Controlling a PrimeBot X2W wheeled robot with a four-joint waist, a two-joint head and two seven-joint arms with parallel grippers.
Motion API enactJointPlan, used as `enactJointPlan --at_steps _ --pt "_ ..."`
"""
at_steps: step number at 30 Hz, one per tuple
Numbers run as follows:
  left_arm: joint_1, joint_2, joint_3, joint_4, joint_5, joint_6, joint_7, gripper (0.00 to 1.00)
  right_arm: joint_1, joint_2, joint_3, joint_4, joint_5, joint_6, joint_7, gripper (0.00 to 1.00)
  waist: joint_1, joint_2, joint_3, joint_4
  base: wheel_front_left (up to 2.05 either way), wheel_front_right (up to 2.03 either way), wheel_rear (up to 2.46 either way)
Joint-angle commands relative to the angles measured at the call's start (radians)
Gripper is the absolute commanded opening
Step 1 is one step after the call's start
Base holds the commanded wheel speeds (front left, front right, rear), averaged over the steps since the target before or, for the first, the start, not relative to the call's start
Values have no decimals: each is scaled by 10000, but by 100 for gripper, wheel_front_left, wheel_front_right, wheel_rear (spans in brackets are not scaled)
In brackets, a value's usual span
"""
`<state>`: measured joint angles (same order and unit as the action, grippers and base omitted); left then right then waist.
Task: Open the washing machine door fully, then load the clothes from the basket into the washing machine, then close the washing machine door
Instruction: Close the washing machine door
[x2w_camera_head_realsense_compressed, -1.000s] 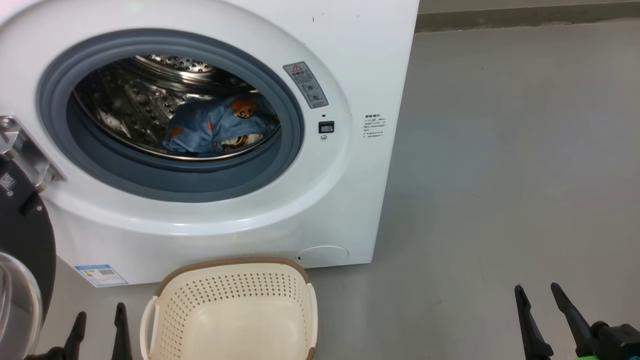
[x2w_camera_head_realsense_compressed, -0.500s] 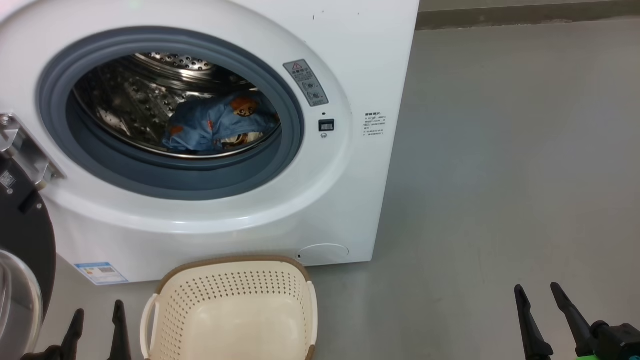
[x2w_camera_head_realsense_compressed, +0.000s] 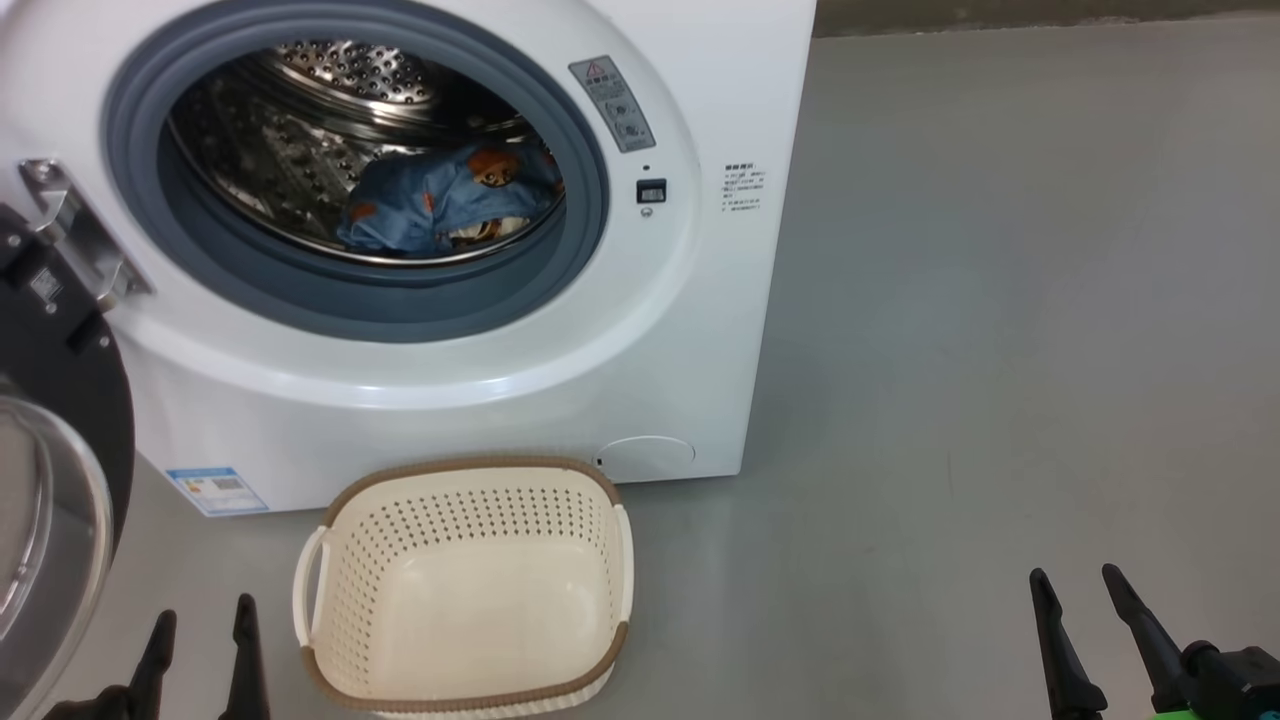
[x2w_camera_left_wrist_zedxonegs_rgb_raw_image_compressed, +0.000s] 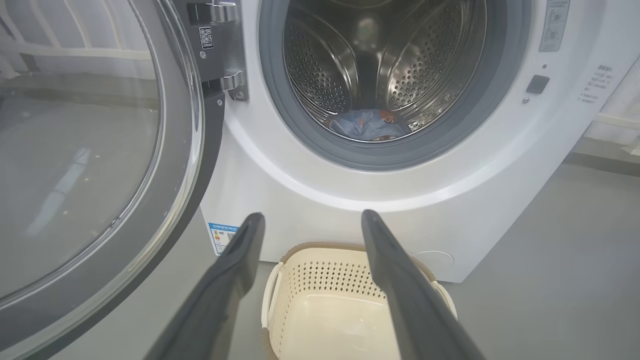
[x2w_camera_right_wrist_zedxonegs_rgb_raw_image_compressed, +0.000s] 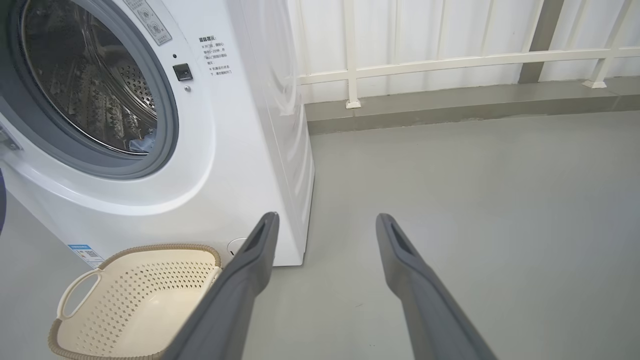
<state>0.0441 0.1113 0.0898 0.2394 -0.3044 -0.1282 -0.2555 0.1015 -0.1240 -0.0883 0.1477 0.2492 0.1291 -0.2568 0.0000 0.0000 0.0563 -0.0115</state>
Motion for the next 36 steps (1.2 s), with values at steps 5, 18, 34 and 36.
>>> enactJointPlan --at_steps 5,18,34,36 --pt "-101 209 208 -380 24 -25 -63 100 -205 -127 165 -229 2 16 -49 100 0 0 -12 51 -33 33 0" --pt "-108 43 159 -457 75 -25 -63 100 -257 -158 325 -198 -4 16 -49 100 0 0 -45 598 0 0 0" --pt "73 -338 551 -502 -1 -25 -63 100 -1017 -441 1403 107 77 16 -49 100 0 0 80 2744 0 0 0" --pt "86 -364 575 -482 0 -25 -63 100 -1049 -469 1496 141 87 16 -49 100 0 0 71 3087 0 0 0"
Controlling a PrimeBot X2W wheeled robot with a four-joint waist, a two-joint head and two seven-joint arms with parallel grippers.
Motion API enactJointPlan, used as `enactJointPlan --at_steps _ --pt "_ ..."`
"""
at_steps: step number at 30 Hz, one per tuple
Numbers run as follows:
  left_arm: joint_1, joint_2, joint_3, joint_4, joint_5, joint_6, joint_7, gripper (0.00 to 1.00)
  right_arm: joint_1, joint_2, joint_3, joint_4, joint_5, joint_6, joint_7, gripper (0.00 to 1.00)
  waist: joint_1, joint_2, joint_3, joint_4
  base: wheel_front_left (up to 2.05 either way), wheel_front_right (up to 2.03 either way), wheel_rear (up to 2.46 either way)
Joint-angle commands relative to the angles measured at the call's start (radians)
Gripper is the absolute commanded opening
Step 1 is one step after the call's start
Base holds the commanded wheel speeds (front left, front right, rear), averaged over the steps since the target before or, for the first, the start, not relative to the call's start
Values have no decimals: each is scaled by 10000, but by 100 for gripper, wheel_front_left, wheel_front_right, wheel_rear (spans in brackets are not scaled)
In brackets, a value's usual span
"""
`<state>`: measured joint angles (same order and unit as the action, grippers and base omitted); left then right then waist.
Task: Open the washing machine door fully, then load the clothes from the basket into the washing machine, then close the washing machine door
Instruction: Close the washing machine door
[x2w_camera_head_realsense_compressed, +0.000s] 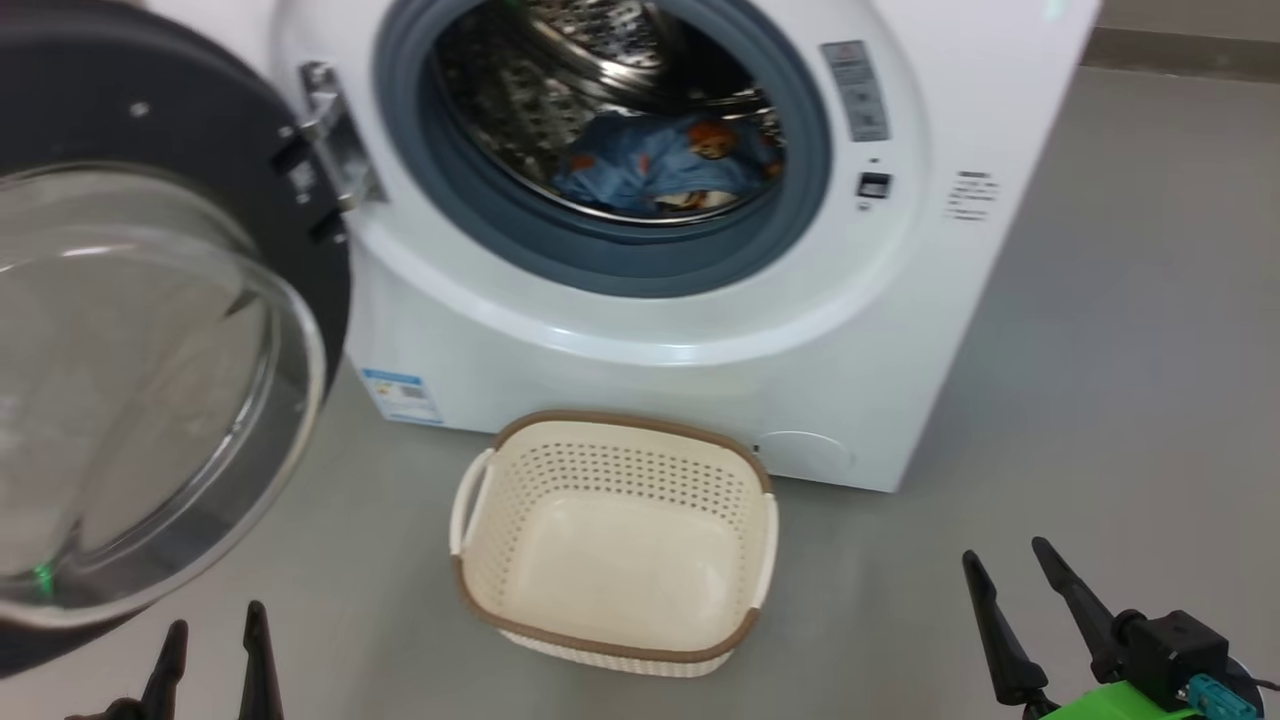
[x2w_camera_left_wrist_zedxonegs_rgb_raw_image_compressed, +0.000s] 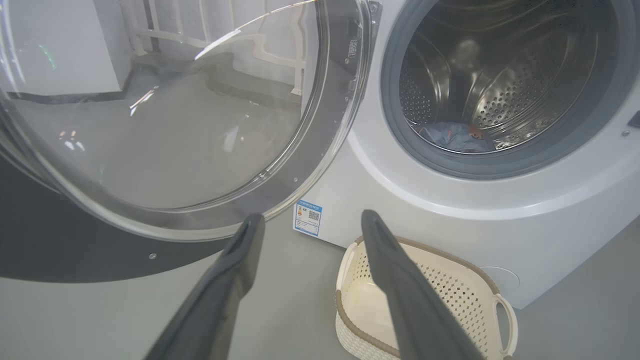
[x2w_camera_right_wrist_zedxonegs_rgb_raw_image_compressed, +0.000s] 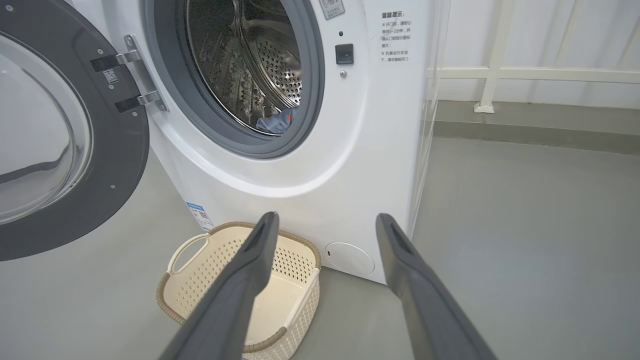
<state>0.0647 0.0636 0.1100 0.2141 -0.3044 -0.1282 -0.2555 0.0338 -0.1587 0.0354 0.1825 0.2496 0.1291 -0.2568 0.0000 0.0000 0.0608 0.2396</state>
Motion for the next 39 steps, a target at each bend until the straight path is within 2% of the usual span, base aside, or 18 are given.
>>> enactJointPlan --at_steps 1,7,14,31,32,33,34,35,36,37,39 --pt "-117 100 373 -225 -9 -25 -63 100 -388 -144 291 -192 93 16 -49 100 0 0 24 750 0 0 0" --pt "8 -12 542 -159 10 -25 -63 100 -478 -235 585 -75 155 16 -49 100 0 0 -43 1924 0 0 0" --pt "170 -94 578 -184 68 -25 -63 100 -601 -296 874 -19 182 16 -49 100 0 0 -104 2754 0 0 0" --pt "350 -132 974 -598 -656 13 -63 100 -1344 -421 1516 294 323 16 -49 100 0 0 115 2899 0 0 0" --pt "319 -132 1000 -634 -788 10 -63 92 -1319 -411 1508 294 333 16 -49 100 0 0 111 2894 0 0 0" --pt "319 -132 1000 -634 -788 10 -63 92 -1319 -411 1508 294 333 16 -49 100 0 0 111 2894 0 0 0" --pt "271 -132 1030 -697 -927 6 -63 47 -1285 -397 1485 292 341 16 -49 100 0 0 110 2889 0 0 0" --pt "203 -132 1107 -808 -1054 1 -63 36 -1243 -384 1453 279 343 16 -49 100 0 0 114 2884 0 0 0" --pt "115 -132 1248 -961 -1147 -4 -63 16 -1192 -370 1409 261 340 16 -49 100 0 0 122 2878 0 0 0" --pt "23 -132 1386 -1114 -1220 -9 -63 0 -1139 -352 1350 240 331 16 -49 100 0 0 132 2869 0 0 0" --pt "-232 -124 1676 -1456 -1279 -17 -63 0 -1019 -318 1241 190 305 16 -49 100 0 0 150 2849 0 0 0"
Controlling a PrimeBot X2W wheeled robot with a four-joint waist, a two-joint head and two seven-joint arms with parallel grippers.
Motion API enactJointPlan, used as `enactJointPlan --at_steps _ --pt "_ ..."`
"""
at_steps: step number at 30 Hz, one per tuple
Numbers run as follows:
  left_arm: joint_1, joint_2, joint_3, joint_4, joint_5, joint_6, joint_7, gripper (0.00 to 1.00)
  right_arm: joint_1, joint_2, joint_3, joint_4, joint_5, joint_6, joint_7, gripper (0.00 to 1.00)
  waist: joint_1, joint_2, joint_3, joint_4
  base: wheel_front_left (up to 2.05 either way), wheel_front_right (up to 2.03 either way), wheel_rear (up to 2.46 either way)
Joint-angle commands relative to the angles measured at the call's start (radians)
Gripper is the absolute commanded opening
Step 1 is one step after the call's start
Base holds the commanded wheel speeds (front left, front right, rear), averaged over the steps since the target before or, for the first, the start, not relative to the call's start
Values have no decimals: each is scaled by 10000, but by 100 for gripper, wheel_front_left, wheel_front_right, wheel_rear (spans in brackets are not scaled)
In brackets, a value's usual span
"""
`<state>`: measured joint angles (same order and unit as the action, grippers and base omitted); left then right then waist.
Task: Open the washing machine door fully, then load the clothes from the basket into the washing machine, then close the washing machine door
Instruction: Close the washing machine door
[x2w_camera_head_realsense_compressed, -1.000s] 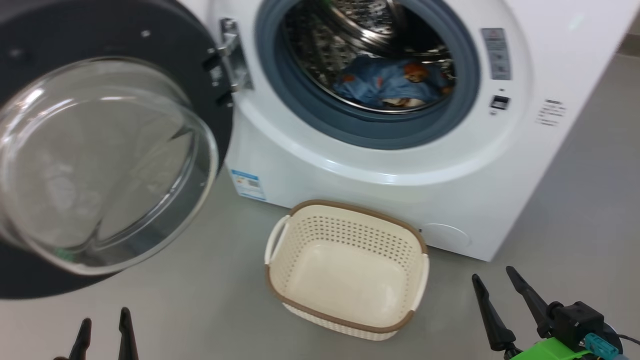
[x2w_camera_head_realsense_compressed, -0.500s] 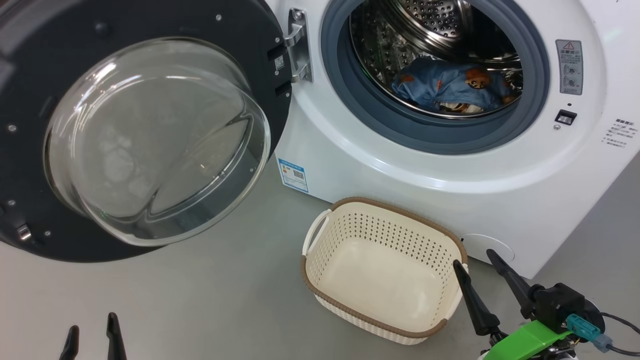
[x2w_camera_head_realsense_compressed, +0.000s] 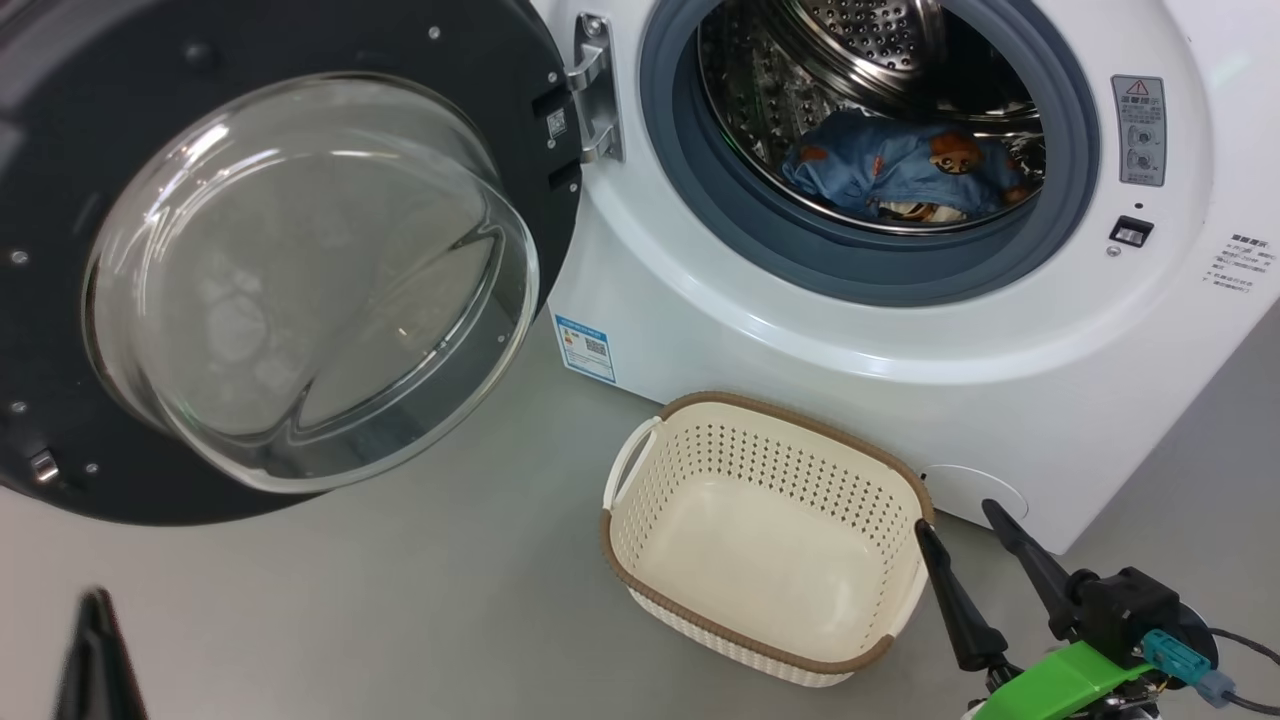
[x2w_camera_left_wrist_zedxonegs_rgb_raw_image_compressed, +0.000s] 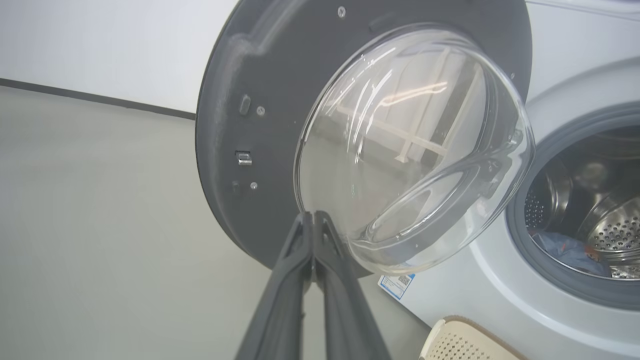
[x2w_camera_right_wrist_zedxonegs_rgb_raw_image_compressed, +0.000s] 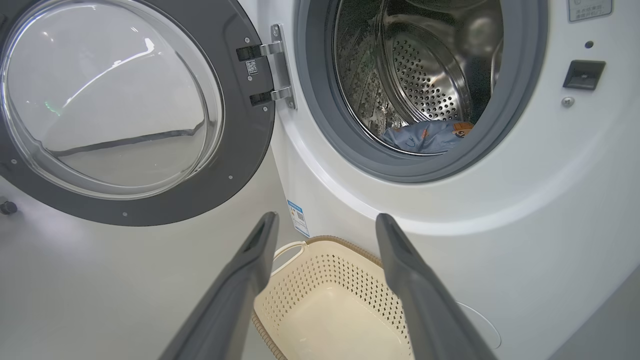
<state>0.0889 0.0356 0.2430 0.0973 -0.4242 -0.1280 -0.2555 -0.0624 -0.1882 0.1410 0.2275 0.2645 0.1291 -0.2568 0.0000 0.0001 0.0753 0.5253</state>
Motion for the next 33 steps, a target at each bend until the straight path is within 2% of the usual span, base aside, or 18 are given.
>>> enactJointPlan --at_steps 1,4,9,14,16,21,26,28,33 --pt "-634 246 444 -459 -174 -20 -63 0 5 -6 128 -286 145 16 -49 100 0 -1 12 -20 0 0 0" --pt "-1214 867 726 -882 -644 -23 -63 0 202 60 -45 -370 97 16 -49 100 0 -1 39 -55 0 0 0" --pt "-2650 2471 1432 -986 -2141 -25 -63 0 313 118 -143 -495 -2 16 -49 100 0 -1 296 -265 0 0 0" --pt "-4095 4334 1751 -15 -3673 -25 -63 0 169 97 -99 -530 -58 16 -49 100 0 -1 653 -544 0 0 0" --pt "-4703 4906 1741 607 -4483 -25 -63 0 96 84 -66 -532 -91 16 -49 100 0 -1 807 -631 0 0 0" --pt "-5868 6244 1099 2189 -6291 -26 111 0 -100 33 -44 -555 -143 16 -49 100 0 -1 1160 -738 0 0 0" --pt "-6934 7194 534 3794 -8151 -26 1292 0 -208 -75 -9 -541 -172 16 -49 100 0 -1 1403 -742 0 0 0" --pt "-7214 7520 262 4404 -8688 -26 2137 0 -244 -116 9 -548 -179 16 -49 100 0 -1 1479 -754 0 0 0" --pt "-7971 7903 -72 5856 -9981 -26 4356 0 -273 -177 72 -527 -205 16 -49 100 0 -1 1597 -771 0 0 0"
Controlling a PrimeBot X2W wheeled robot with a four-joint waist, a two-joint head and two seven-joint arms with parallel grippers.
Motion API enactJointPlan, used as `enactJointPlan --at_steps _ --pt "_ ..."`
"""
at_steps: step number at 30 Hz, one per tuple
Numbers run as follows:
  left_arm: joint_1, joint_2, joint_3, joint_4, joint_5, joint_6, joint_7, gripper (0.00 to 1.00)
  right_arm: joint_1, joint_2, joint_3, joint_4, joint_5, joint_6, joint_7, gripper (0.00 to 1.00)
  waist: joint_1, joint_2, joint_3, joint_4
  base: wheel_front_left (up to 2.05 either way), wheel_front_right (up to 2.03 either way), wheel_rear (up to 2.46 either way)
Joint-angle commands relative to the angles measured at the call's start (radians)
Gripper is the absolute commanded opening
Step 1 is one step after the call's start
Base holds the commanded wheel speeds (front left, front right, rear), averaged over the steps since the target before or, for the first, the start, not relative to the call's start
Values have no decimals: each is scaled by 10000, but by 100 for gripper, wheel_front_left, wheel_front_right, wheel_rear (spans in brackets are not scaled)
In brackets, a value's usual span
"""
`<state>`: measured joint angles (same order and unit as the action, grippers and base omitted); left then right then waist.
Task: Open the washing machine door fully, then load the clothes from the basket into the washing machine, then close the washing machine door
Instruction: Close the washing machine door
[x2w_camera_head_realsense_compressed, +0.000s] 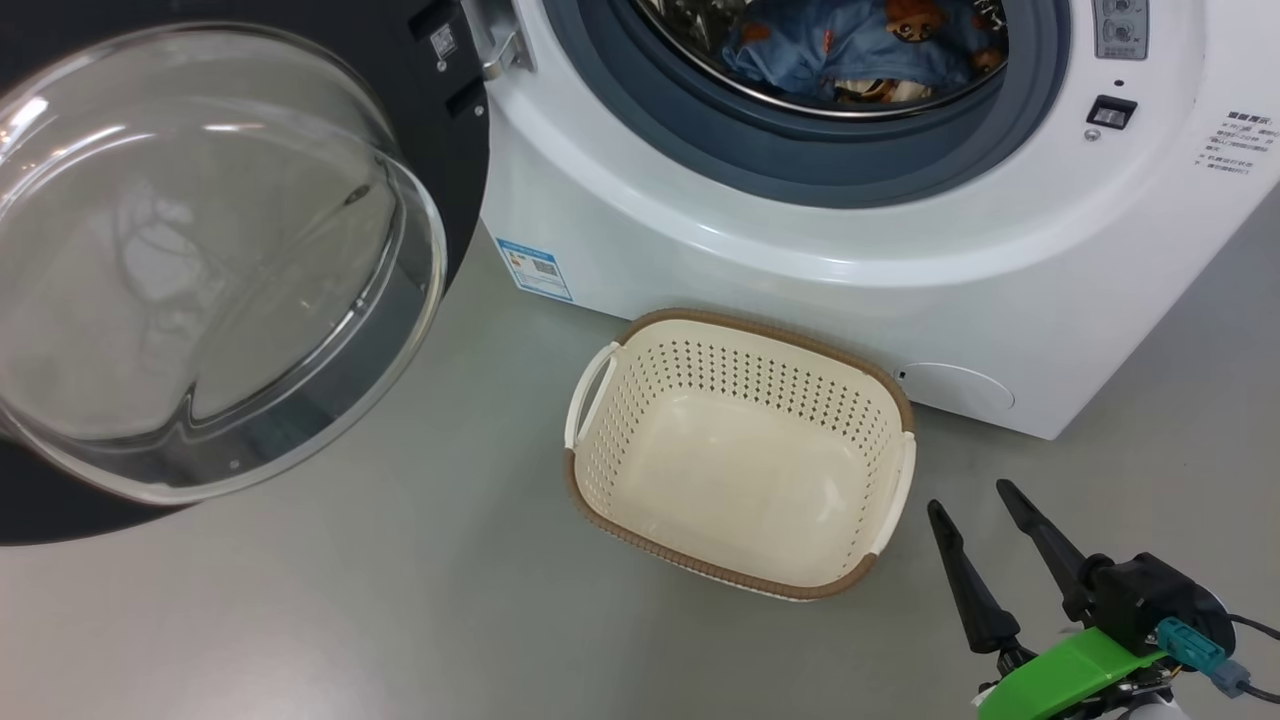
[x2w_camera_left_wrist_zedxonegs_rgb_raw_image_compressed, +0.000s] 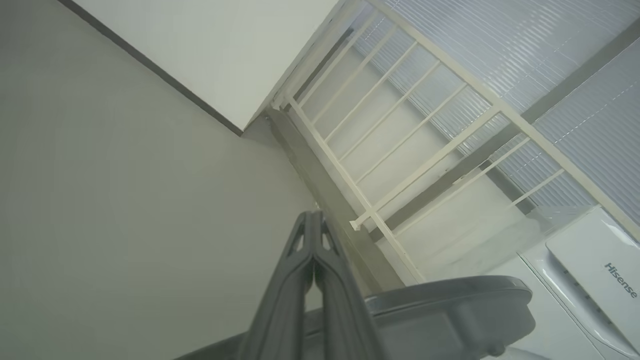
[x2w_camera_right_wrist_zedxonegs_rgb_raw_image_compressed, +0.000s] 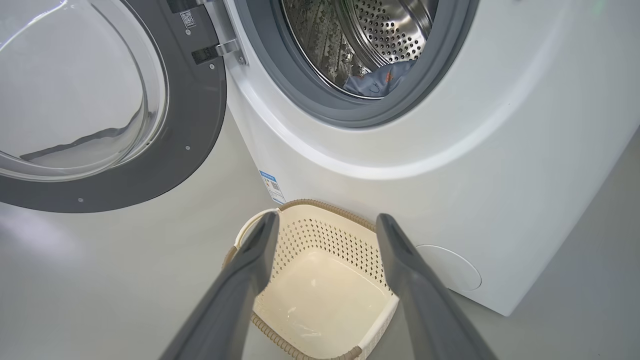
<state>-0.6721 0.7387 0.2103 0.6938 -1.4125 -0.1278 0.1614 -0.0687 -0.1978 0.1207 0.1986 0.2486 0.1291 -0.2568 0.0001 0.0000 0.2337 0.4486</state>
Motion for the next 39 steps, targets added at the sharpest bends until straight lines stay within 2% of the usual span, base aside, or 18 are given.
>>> enactJointPlan --at_steps 1,4,9,18,26,31,39 --pt "-463 952 171 77 -239 -28 581 0 -201 -88 302 -234 -51 16 -49 100 -1 0 25 -17 0 0 0" --pt "-716 1119 -40 680 -534 -28 1521 0 -193 -144 369 -243 -40 16 -49 100 -1 0 75 -56 0 0 0" --pt "-961 1144 -336 1180 -741 -28 2467 0 -246 -270 358 -271 -25 16 -49 100 -1 0 230 -95 0 0 0" --pt "-1211 1158 -687 1634 -883 -28 3429 0 -324 -339 348 -288 -57 16 -49 100 -1 0 372 -261 0 0 0" --pt "-1088 976 -957 1442 -1117 -28 4414 0 -293 -284 217 -286 -90 16 -49 100 -1 0 305 -224 0 0 0" --pt "-731 882 -1255 941 -1338 -29 5548 0 -269 -199 143 -273 -111 16 -49 100 -1 0 141 -134 0 0 0" --pt "-153 903 -1321 74 -1701 -29 6574 0 -132 -150 30 -260 -64 16 -49 100 -1 0 -175 -67 0 0 0"
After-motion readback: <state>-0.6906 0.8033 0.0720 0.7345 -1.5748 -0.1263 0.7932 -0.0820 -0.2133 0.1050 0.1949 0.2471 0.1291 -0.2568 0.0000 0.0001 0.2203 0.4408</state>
